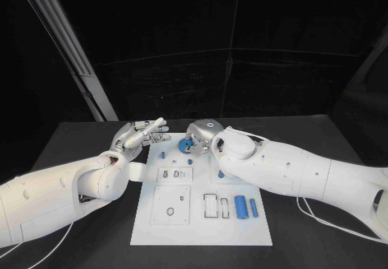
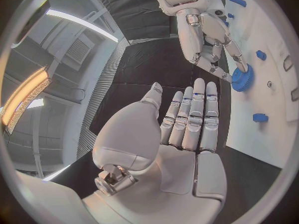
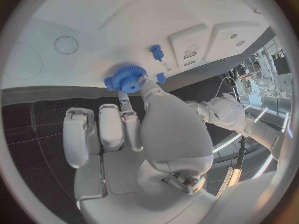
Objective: Assemble the parts on the task board
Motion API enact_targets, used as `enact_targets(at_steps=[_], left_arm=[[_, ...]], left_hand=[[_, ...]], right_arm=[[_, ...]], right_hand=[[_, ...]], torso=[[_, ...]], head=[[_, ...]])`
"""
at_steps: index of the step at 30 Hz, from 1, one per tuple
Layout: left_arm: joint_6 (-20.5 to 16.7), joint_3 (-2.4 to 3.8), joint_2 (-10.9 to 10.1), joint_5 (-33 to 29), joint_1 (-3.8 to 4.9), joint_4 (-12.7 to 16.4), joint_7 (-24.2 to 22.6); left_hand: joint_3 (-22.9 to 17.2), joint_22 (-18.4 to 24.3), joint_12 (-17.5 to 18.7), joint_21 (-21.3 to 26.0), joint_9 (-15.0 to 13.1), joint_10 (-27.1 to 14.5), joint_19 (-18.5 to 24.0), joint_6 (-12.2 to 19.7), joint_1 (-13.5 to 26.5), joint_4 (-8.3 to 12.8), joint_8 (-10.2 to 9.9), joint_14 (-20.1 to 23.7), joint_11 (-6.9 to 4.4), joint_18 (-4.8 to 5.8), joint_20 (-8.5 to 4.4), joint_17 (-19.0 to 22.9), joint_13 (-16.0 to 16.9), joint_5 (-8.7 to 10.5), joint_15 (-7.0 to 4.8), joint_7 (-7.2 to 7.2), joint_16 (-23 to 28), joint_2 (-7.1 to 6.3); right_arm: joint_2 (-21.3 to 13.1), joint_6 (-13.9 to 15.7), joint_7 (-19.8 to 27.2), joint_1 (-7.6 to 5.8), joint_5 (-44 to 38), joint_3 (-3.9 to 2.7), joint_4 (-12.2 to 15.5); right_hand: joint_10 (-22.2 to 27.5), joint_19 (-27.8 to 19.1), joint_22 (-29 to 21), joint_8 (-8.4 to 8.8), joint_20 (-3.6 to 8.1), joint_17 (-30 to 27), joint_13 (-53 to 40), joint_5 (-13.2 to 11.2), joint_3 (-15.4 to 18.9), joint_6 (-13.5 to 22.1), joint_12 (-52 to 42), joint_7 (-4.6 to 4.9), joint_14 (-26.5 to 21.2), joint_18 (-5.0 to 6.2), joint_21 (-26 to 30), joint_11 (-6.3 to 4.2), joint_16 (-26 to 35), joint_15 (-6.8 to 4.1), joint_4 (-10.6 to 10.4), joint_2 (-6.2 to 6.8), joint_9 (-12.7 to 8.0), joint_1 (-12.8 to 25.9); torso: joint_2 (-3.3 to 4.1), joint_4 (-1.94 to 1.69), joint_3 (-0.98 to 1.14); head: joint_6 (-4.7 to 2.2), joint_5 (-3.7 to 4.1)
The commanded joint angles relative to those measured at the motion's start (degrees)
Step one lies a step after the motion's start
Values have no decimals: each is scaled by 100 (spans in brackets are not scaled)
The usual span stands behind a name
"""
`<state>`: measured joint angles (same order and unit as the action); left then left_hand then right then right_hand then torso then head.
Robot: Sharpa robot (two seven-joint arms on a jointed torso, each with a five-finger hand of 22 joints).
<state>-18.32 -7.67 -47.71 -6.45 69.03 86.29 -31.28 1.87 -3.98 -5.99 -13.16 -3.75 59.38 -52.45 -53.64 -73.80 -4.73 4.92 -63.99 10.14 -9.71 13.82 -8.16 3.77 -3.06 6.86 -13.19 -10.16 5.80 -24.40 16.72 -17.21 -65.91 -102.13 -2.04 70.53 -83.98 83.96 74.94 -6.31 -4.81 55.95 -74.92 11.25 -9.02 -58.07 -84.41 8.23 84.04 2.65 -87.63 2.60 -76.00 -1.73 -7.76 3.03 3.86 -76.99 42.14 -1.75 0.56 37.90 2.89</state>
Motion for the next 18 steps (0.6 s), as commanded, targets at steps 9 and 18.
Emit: enact_targets(at_steps=[9,18], left_arm=[[78,5,6,40,10,4,-5],[85,5,5,40,10,3,5]], left_hand=[[9,9,22,35,2,-37,-41,11,-31,32,-22,-10,7,-88,5,-9,-1,-1,46,-24,26,4],[9,9,22,35,2,-37,-41,11,-31,32,-22,-10,7,-88,5,-9,-1,-1,46,-24,26,4]], right_arm=[[40,-246,16,-2,-41,4,-50],[35,-276,100,-2,173,4,-51]], right_hand=[[-149,103,741,255,-69,-96,-839,-243,51,397,155,51,58,-98,-5,106,52,91,-51,140,-18,274],[-117,89,726,264,-144,-128,-817,281,537,789,185,134,49,-93,4,188,54,163,-793,133,5,1191]], torso=[[0,5,2],[1,1,3]], head=[[2,1],[0,5]])
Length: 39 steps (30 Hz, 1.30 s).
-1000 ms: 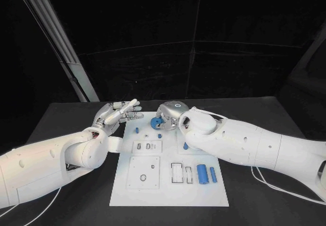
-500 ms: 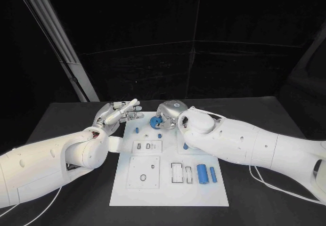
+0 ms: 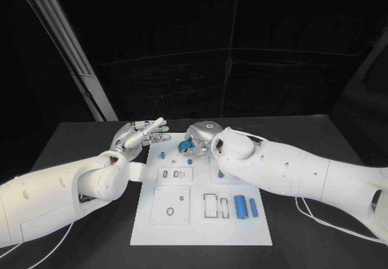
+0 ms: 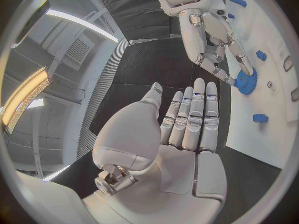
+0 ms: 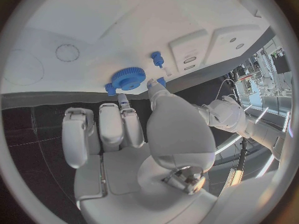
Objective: Assemble the parts on the task board
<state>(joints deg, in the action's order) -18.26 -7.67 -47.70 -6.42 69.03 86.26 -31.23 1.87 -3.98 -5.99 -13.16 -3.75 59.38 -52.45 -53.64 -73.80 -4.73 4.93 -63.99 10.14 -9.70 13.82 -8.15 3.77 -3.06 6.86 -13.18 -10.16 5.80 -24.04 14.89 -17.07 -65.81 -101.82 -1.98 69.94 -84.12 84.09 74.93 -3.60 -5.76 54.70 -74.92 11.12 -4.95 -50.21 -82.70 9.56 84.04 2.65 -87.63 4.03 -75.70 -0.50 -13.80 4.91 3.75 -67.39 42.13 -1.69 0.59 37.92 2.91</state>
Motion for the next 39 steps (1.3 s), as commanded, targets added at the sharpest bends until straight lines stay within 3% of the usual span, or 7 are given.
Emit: enact_targets(at_steps=[1,12,17,21,26,33,39], left_arm=[[79,5,3,38,10,6,0],[75,5,-3,38,10,11,2],[78,5,-8,38,10,13,0],[74,5,-31,38,10,20,-5],[67,5,-66,38,10,33,-11],[71,4,-79,38,10,35,-28],[83,3,-51,38,8,15,-39]], left_hand=[[9,9,22,35,2,-37,-41,11,-31,32,-22,-10,7,-88,5,-9,-1,-1,46,-24,26,4],[13,10,26,40,1,-35,-42,9,-30,39,-25,-11,7,-88,5,-12,-1,-1,47,-24,31,5],[13,10,26,40,1,-35,-42,9,-30,39,-25,-11,7,-88,5,-12,-1,-1,47,-24,31,5],[13,10,26,40,1,-35,-42,9,-30,39,-25,-11,7,-88,5,-12,-1,-1,47,-24,31,5],[13,10,26,40,1,-35,-42,9,-30,39,-25,-11,7,-88,5,-12,-1,-1,47,-24,31,5],[13,10,26,40,1,-35,-42,9,-30,39,-25,-11,7,-88,5,-12,-1,-1,47,-24,31,5],[17,10,28,43,1,-35,-43,10,-26,42,-28,-11,8,-88,5,-14,-1,-1,47,-25,33,4]], right_arm=[[-4,-108,96,-12,180,-2,8],[-32,-231,142,-13,534,-2,-39],[-192,336,308,-12,663,-3,71],[-578,870,885,-12,1103,-4,327],[-1277,1148,1756,-12,1979,-3,733],[-2223,967,2623,-15,3449,1,1057],[-2603,770,2857,-14,3842,4,1041]], right_hand=[[-105,77,728,-11,-49,-2,-820,489,218,-12,10,-1,48,-93,4,45,22,40,-243,-90,20,343],[-112,79,735,-7,-53,10,-836,535,588,-60,-5,-5,50,-93,3,44,6,41,-285,-328,23,643],[-140,98,764,-26,-50,46,-871,666,645,-121,-44,-16,58,-99,-6,35,-16,35,-232,-433,32,494],[-123,72,727,-7,-51,-7,-848,611,714,-88,-16,-8,45,-91,8,40,4,37,-125,-467,20,149],[-18,-80,506,-10,-52,-305,-718,478,754,-49,136,-6,-27,-41,87,39,159,39,82,-485,18,-292],[170,-312,157,-60,-17,-753,-475,454,814,-266,423,-49,-111,33,236,-5,449,-1,534,-378,43,-963],[180,-314,141,-44,-5,-781,-451,420,860,-283,451,-60,-96,35,251,-17,488,-14,692,-343,36,-1162]], torso=[[2,-5,1],[4,-3,1],[-2,-7,4],[-13,18,6],[-49,77,21],[-94,165,50],[-116,206,82]], head=[[-3,4],[-7,5],[-29,18],[-33,-3],[-50,-38],[-76,-59],[-91,12]])
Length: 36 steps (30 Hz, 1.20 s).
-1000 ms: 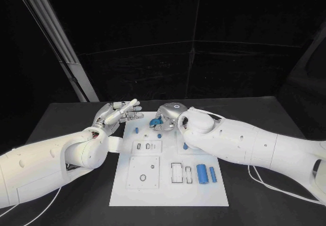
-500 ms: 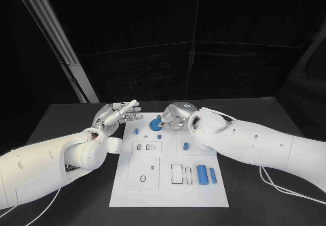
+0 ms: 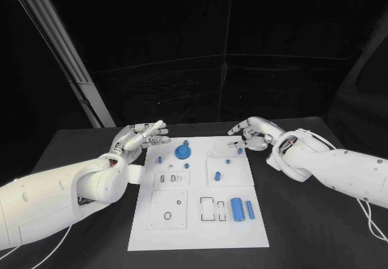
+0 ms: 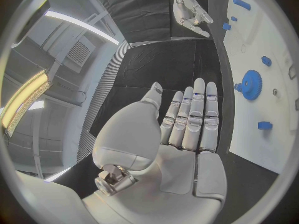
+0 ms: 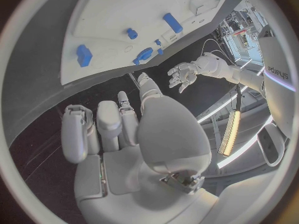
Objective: Assemble the parts on the task board
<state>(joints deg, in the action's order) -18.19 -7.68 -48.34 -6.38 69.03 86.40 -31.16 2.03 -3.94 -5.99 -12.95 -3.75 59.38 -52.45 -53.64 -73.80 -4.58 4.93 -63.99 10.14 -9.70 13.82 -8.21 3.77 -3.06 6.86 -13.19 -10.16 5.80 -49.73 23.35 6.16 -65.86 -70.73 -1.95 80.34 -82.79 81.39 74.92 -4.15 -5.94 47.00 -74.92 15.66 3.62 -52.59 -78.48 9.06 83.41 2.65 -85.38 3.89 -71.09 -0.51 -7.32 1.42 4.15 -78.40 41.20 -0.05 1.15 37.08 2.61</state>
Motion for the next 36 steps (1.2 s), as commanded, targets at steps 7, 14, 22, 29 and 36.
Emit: enact_targets(at_steps=[7,14,22,29,36], left_arm=[[96,0,58,34,2,-39,-48],[105,-6,78,34,-3,-59,-49],[108,-11,89,34,-6,-71,-51],[110,-13,91,34,-7,-75,-51],[108,-14,88,34,-7,-77,-50]], left_hand=[[2,6,28,23,1,-33,-43,8,-26,28,-28,-11,7,-88,5,-9,0,-1,47,-24,34,4],[2,6,28,23,1,-33,-43,8,-26,28,-28,-11,7,-88,5,-9,0,-1,47,-24,34,4],[3,6,29,25,1,-32,-44,7,-28,31,-29,-11,6,-88,5,-9,0,-1,47,-22,36,4],[3,6,29,25,1,-32,-44,7,-28,31,-29,-11,6,-88,5,-9,0,-1,47,-22,36,4],[3,6,29,25,1,-32,-44,7,-28,31,-29,-11,6,-88,5,-9,0,-1,47,-22,36,4]], right_arm=[[-156,-287,564,-7,757,3,-290],[-80,-401,477,-3,541,4,-615],[56,-523,353,39,319,5,-833],[159,-715,269,140,97,4,-931],[213,-776,235,217,24,4,-995]], right_hand=[[54,-46,129,26,19,-30,-436,-44,26,-37,47,-9,-23,37,37,-5,51,-17,153,12,-11,-193],[67,-55,114,42,20,-51,-420,-45,41,-2,66,-2,-23,40,45,-1,67,-15,190,20,-19,-230],[70,-59,106,50,19,-48,-417,-45,48,24,70,4,-22,42,49,3,70,-13,204,18,-23,-242],[65,-63,100,50,19,-49,-424,-45,49,28,62,4,-21,43,52,4,70,-12,207,18,-24,-246],[57,-55,110,47,18,-36,-436,-47,49,28,49,3,-18,41,48,4,66,-12,216,15,-23,-257]], torso=[[-9,29,22],[-10,20,9],[-12,12,3],[-12,12,1],[-12,17,7]], head=[[-15,121],[0,148],[20,160],[35,169],[45,169]])
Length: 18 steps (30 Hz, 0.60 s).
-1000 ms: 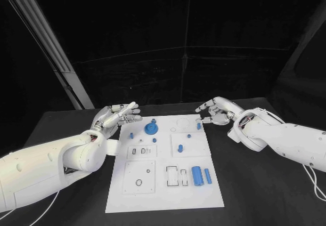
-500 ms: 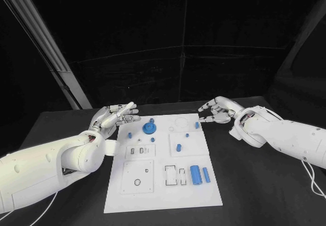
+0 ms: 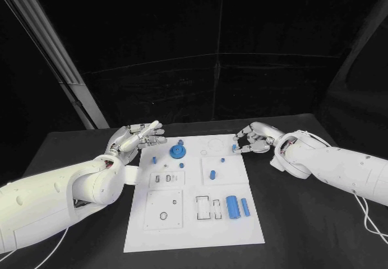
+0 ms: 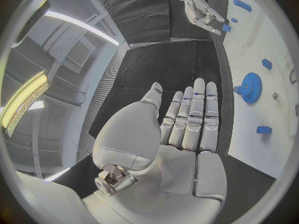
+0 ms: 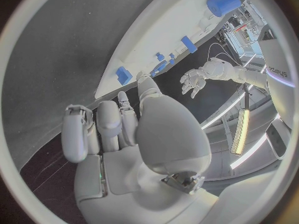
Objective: Assemble the parts on the task board
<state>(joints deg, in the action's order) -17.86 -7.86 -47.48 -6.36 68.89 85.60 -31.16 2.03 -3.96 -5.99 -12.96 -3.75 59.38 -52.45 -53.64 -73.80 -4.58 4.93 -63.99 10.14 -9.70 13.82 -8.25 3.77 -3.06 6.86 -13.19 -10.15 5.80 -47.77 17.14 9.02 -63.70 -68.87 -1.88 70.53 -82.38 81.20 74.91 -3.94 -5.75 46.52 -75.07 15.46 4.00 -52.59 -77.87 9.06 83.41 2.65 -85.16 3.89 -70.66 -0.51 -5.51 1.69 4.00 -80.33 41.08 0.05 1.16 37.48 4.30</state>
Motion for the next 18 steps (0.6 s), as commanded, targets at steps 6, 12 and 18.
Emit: enact_targets(at_steps=[6,12,18], left_arm=[[76,3,6,32,7,-2,-48],[79,2,13,32,6,-11,-47],[80,0,15,32,6,-16,-43]], left_hand=[[3,8,29,25,1,-32,-44,6,-28,32,-29,-11,6,-88,5,-5,0,-1,47,-22,36,4],[3,8,29,25,1,-32,-44,6,-28,32,-29,-11,6,-88,5,-5,0,-1,47,-22,36,4],[3,8,29,25,1,-32,-44,6,-28,32,-29,-11,6,-88,5,-5,0,-1,47,-22,36,4]], right_arm=[[74,-175,-106,23,-228,-4,-84],[154,-178,-153,29,-282,-4,-191],[223,-184,-174,33,-309,-4,-270]], right_hand=[[-9,-13,143,-10,-2,55,-451,-43,8,-29,-47,4,-4,33,16,4,5,-11,60,-56,6,-91],[-39,22,187,-45,-1,120,-485,-229,-29,-108,-90,2,20,24,1,2,-26,-13,96,-157,17,-126],[-67,53,230,-77,2,173,-517,-307,-88,-191,-129,-7,36,15,-14,-7,-54,-19,104,-266,25,-134]], torso=[[3,4,6],[4,4,7],[5,4,6]], head=[[10,10],[15,10],[31,8]])
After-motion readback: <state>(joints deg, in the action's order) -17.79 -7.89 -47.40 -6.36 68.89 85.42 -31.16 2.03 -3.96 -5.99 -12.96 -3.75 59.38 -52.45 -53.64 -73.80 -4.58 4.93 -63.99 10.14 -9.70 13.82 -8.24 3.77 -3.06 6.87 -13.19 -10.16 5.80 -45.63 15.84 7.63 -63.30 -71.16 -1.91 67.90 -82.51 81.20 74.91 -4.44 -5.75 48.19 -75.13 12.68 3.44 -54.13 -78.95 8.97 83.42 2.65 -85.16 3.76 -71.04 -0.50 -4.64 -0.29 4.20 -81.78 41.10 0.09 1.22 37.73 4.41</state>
